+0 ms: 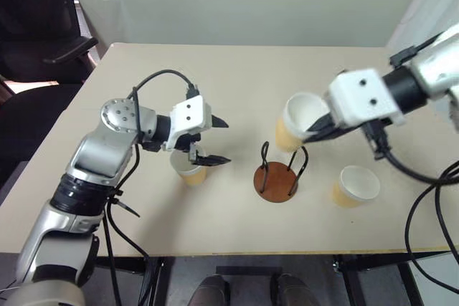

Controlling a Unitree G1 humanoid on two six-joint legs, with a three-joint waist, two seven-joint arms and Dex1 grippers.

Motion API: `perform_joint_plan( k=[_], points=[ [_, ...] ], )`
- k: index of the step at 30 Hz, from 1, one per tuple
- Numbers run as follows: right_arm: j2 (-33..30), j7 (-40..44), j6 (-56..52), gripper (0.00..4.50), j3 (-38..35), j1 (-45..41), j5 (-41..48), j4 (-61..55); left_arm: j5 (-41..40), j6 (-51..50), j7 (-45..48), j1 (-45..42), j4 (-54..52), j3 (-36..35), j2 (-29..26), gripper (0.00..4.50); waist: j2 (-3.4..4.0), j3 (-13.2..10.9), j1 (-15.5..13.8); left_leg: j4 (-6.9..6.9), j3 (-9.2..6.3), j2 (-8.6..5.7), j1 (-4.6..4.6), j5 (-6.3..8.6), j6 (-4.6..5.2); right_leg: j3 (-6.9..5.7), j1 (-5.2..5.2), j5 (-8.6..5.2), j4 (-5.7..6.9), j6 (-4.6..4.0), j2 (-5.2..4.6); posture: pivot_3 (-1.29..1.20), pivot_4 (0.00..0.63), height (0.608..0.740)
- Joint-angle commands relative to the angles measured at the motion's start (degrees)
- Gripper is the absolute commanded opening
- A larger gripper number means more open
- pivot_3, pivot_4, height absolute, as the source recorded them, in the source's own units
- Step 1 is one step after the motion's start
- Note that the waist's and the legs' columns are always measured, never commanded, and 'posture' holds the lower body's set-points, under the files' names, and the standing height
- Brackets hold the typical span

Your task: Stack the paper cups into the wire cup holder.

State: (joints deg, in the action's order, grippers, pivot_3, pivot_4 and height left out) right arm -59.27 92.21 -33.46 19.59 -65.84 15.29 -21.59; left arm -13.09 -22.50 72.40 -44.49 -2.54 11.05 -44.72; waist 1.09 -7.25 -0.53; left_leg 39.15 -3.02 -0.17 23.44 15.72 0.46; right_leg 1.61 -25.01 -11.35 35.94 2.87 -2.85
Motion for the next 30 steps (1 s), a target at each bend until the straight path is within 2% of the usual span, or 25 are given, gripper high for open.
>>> perform_joint_plan(
  k=[1,11,14,22,27,30],
  points=[
    [-0.44,0.28,1.07,0.03,-0.17,-0.47,-0.73,-0.14,0.57,1.69,-0.04,-1.25,0.01,-0.86,-0.26,4.5,0.0,0.0,0.0,0.0,0.0,0.0,0.0,0.0,0.0,0.0,0.0,0.0,0.0,-0.01,0.0,0.0,0.15,0.74],
    [0.47,0.27,5.28,0.03,2.63,3.85,-4.76,0.76,1.13,2.18,-0.48,-0.42,-0.83,-0.99,0.07,4.5,0.0,0.0,0.01,-0.01,0.0,0.01,0.0,0.0,0.0,-0.01,-0.02,-0.01,0.03,-0.02,0.0,0.0,0.15,0.74],
    [1.44,-0.13,4.57,0.54,2.85,4.45,-5.21,0.66,1.1,1.81,-0.57,-0.34,-1.1,-1.25,-0.24,4.5,0.0,0.0,0.04,0.0,0.0,0.01,0.0,0.0,0.0,-0.01,-0.02,-0.01,0.04,-0.02,0.0,0.0,0.15,0.74],
    [5.25,-8.53,0.27,3.25,-1.32,5.19,-5.89,3.23,0.14,2.52,3.41,-0.34,-0.77,-2.25,-4.48,4.5,0.0,0.0,0.16,0.0,-0.02,0.02,0.0,-0.01,0.01,-0.02,-0.03,-0.01,0.06,-0.01,0.0,0.0,0.15,0.74],
    [7.02,-12.78,-15.02,3.25,-10.55,4.26,4.2,1.77,-4.53,5.13,12.44,0.93,-0.19,-5.25,-10.05,4.5,0.0,0.0,0.2,-0.05,0.01,0.01,0.05,-0.01,0.01,-0.01,-0.1,-0.01,0.02,-0.02,0.0,0.0,0.15,0.74],
    [7.19,-13.88,-23.81,3.25,-16.02,4.48,12.33,-0.65,-4.0,9.6,17.51,1.4,2.33,-5.15,-13.3,4.5,0.0,0.0,0.19,-0.11,-0.01,0.01,0.08,-0.01,0.0,-0.01,-0.14,-0.05,-0.02,-0.05,0.03,0.0,0.15,0.74]
  ],
)
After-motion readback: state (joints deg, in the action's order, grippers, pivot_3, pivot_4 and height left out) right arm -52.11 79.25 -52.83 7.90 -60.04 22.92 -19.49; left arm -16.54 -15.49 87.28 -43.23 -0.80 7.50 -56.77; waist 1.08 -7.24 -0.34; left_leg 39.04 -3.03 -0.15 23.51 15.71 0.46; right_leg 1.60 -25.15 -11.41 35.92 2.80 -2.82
